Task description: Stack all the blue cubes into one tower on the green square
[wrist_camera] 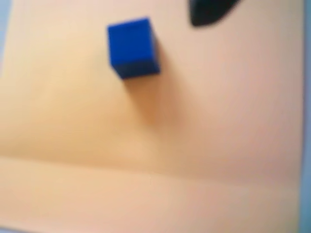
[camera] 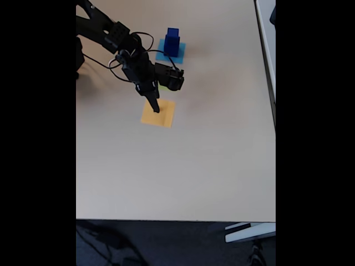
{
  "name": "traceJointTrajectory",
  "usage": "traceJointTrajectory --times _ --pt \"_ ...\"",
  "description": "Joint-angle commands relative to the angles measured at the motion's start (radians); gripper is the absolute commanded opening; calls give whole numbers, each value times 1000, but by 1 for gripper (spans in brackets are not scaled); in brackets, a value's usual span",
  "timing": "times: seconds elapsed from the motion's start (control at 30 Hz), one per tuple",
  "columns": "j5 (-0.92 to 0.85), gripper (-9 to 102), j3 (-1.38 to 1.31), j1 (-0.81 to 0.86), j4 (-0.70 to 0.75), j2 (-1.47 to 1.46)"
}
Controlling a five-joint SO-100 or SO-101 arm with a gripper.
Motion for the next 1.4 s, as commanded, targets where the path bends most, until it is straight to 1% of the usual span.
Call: traceJointTrajectory --times 0.0,0.4,0.5,0.57,0.97,1.37 --pt "23 26 2 -2 6 12" --pt "41 26 9 14 -55 -52" --pt "28 27 -44 12 -8 -66" --pt "26 27 -44 12 -6 -67" --pt "-14 25 -72 25 -66 -124" --pt "-20 24 -75 18 -72 -124"
